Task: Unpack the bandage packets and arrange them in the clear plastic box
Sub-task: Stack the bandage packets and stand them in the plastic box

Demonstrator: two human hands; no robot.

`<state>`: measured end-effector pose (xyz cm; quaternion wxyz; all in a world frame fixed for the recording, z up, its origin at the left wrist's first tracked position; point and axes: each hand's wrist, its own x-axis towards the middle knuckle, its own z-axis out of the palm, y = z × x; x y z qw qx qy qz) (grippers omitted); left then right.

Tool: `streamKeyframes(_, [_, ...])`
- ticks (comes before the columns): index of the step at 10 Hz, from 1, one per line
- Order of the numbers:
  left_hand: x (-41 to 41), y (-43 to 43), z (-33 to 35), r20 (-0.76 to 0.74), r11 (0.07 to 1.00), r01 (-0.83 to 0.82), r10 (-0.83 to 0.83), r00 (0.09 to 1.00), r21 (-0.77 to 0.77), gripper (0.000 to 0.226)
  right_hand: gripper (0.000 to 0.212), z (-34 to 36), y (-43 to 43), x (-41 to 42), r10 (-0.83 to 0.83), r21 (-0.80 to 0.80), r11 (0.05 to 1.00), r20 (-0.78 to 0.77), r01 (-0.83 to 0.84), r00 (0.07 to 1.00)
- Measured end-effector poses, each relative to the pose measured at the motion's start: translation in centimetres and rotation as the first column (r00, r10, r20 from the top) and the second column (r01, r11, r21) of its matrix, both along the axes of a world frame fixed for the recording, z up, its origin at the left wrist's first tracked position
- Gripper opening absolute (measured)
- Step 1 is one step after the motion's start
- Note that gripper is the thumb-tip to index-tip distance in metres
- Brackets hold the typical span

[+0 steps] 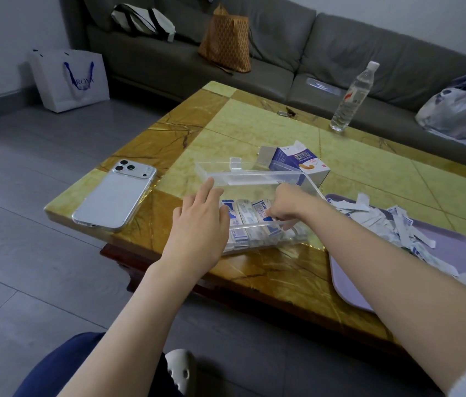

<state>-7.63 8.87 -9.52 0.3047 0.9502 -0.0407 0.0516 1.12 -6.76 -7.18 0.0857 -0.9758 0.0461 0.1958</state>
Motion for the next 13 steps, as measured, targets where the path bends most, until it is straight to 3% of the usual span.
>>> streamKeyframes(4, [0.0,0.0,0.0,0.002,1.0,0.007,-0.007,1.0,-0.003,0.043,0.026,-1.3,0.1,1.1,0.074,-0.04,0.997,0.088,-0.07,0.993])
streamKeyframes(6, [-0.1,0.1,0.0,0.004,1.0,0.013,-0.013,1.0,-0.007,0.043,0.019,0.0,-0.5,0.8,0.06,-0.059,0.996,-0.012,-0.061,0.998])
streamKeyframes(7, [-0.1,0.1,0.0,-0.003,1.0,0.016,-0.016,1.0,-0.005,0.043,0.025,0.3,-0.7,0.8,0.009,0.028,1.0,-0.035,-0.008,0.999])
streamKeyframes(9, [-0.1,0.1,0.0,-0.007,1.0,0.018,-0.018,1.0,-0.006,0.043,0.023,-0.2,-0.5,1.3,0.025,0.031,0.999,-0.039,-0.024,0.999])
streamKeyframes(11, [-0.1,0.1,0.1,-0.013,1.0,0.018,-0.018,1.0,-0.003,0.043,0.012,-0.7,0.2,1.1,0.086,-0.095,0.992,0.015,-0.084,0.996])
streamKeyframes(13, [0.0,0.1,0.1,-0.009,1.0,0.02,-0.02,1.0,0.007,0.043,0.025,-0.9,0.1,1.1,0.063,-0.003,0.998,0.122,-0.063,0.991])
